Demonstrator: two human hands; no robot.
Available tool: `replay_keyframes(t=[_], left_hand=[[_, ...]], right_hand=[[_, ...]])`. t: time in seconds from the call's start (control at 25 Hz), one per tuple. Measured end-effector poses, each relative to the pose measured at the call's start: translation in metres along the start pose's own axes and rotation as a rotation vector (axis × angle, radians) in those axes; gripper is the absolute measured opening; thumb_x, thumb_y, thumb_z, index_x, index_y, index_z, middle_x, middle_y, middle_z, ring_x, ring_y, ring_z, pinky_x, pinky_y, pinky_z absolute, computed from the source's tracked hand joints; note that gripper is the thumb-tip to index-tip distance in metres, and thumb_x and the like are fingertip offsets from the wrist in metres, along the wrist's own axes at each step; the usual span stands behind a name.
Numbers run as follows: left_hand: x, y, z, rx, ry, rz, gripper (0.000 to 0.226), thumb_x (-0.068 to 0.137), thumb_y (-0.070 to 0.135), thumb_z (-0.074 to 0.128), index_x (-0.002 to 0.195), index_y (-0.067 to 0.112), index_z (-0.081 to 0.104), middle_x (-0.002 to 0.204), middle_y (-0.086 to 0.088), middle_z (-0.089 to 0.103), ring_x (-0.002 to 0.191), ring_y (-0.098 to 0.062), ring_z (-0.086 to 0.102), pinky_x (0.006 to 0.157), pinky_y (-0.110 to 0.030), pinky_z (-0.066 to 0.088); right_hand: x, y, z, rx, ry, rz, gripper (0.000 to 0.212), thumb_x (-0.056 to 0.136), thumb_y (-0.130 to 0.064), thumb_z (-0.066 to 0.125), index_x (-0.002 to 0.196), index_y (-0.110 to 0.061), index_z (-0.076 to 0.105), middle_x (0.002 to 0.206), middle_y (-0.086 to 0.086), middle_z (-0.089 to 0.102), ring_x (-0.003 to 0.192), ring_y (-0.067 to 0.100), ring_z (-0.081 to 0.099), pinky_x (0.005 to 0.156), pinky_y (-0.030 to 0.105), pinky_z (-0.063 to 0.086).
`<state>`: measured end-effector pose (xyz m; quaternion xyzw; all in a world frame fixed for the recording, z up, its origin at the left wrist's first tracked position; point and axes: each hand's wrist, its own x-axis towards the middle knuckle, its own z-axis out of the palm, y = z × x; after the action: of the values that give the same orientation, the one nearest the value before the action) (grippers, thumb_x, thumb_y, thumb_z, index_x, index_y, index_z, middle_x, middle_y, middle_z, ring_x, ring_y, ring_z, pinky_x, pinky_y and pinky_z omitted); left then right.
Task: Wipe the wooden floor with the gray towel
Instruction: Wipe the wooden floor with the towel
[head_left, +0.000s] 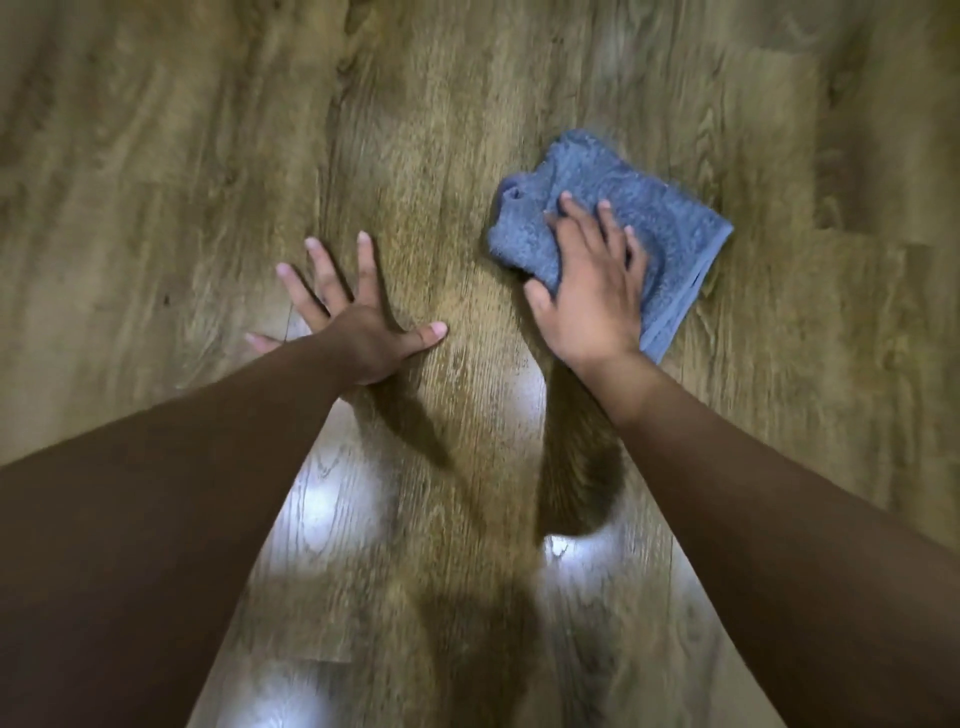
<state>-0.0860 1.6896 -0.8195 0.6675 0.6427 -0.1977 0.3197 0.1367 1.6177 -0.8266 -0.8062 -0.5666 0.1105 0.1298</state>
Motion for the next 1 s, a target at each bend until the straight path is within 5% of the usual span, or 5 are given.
replay_keyframes(t=[0.16, 0.28, 0.36, 0.52, 1.0], left_hand=[[0.009, 0.018, 0.002, -0.133, 0.222, -0.002, 0.102, 0.074, 0.073, 0.062, 0.157, 0.041, 0.012, 0.17, -0.005, -0.015, 0.154, -0.036, -0.021, 0.105, -0.082, -0.015], [0.033, 0.055, -0.002, -0.098, 0.495, 0.237, 0.063, 0.084, 0.049, 0.054, 0.141, 0.023, 0.045, 0.164, -0.008, 0.025, 0.156, -0.029, 0.011, 0.114, -0.074, -0.009], [0.055, 0.087, -0.011, -0.016, 0.597, 0.443, 0.053, 0.088, 0.043, 0.047, 0.136, 0.021, 0.05, 0.159, -0.006, 0.035, 0.151, -0.025, 0.024, 0.116, -0.07, 0.006], [0.091, 0.128, -0.027, -0.117, 0.709, 0.459, 0.052, 0.087, 0.041, 0.038, 0.132, 0.02, 0.054, 0.152, -0.004, 0.044, 0.143, -0.025, 0.037, 0.111, -0.059, 0.025], [0.1, 0.127, -0.016, 0.069, 0.662, 0.447, 0.055, 0.094, 0.046, 0.042, 0.143, 0.023, 0.051, 0.159, -0.003, 0.04, 0.153, -0.024, 0.022, 0.117, -0.052, 0.009]], right_hand=[[-0.064, 0.003, -0.005, -0.016, -0.001, 0.013, 0.073, 0.081, -0.033, 0.069, 0.148, -0.021, 0.041, 0.162, -0.005, 0.029, 0.153, 0.024, 0.014, 0.123, 0.046, 0.006], [-0.075, 0.012, -0.005, -0.087, -0.009, -0.037, 0.074, 0.078, -0.044, 0.063, 0.146, -0.02, 0.045, 0.16, -0.002, 0.034, 0.151, 0.028, 0.022, 0.121, 0.051, 0.012], [-0.055, 0.023, -0.006, -0.138, 0.006, -0.07, 0.074, 0.076, -0.052, 0.056, 0.142, -0.02, 0.05, 0.158, -0.002, 0.039, 0.148, 0.03, 0.028, 0.118, 0.056, 0.018], [-0.001, 0.049, -0.009, -0.154, 0.057, -0.039, 0.074, 0.075, -0.057, 0.052, 0.141, -0.024, 0.05, 0.157, -0.004, 0.04, 0.147, 0.029, 0.028, 0.115, 0.057, 0.021], [0.236, 0.105, -0.04, -0.159, 0.058, 0.003, 0.069, 0.08, -0.054, 0.048, 0.143, -0.024, 0.045, 0.157, -0.004, 0.037, 0.147, 0.029, 0.027, 0.115, 0.053, 0.019]])
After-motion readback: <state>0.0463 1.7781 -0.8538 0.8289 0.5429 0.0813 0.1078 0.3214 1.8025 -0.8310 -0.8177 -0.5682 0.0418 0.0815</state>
